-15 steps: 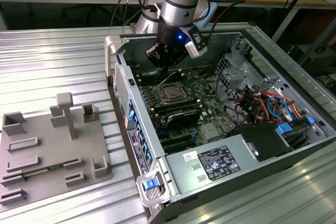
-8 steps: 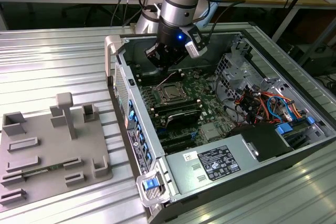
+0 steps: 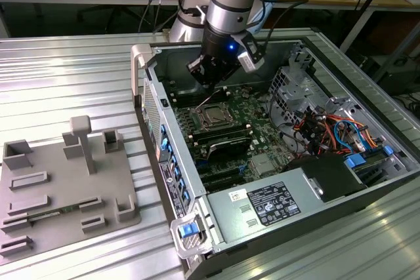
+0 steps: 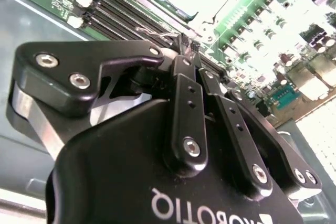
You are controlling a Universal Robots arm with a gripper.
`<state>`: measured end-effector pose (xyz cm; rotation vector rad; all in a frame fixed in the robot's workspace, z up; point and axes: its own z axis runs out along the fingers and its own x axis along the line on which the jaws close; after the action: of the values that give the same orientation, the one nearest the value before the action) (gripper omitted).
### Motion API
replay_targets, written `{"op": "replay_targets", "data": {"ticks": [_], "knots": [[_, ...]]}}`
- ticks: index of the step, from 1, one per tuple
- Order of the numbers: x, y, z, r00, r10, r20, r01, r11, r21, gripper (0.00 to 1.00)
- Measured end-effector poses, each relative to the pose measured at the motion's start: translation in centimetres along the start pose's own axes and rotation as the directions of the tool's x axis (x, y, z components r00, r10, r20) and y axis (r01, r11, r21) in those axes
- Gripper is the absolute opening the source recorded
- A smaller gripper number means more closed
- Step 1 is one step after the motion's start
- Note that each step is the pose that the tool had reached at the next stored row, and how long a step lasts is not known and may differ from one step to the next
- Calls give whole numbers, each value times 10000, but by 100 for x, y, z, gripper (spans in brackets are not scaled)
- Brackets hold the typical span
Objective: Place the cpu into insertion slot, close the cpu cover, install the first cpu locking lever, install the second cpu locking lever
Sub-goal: 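Install the first cpu locking lever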
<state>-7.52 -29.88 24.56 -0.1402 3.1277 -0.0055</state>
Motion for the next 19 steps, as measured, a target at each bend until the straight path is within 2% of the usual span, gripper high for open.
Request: {"op": "replay_targets", "data": {"ticks": [3, 6, 8, 19], "knots": [[-19, 0, 9, 10000, -89, -1, 89, 10000, 0, 11], [-66, 5, 32, 10000, -49, -1, 49, 10000, 2, 11], [-95, 32, 56, 10000, 7, 0, -7, 10000, 1, 11], [-88, 42, 57, 10000, 11, 0, -11, 10000, 1, 11]]}}
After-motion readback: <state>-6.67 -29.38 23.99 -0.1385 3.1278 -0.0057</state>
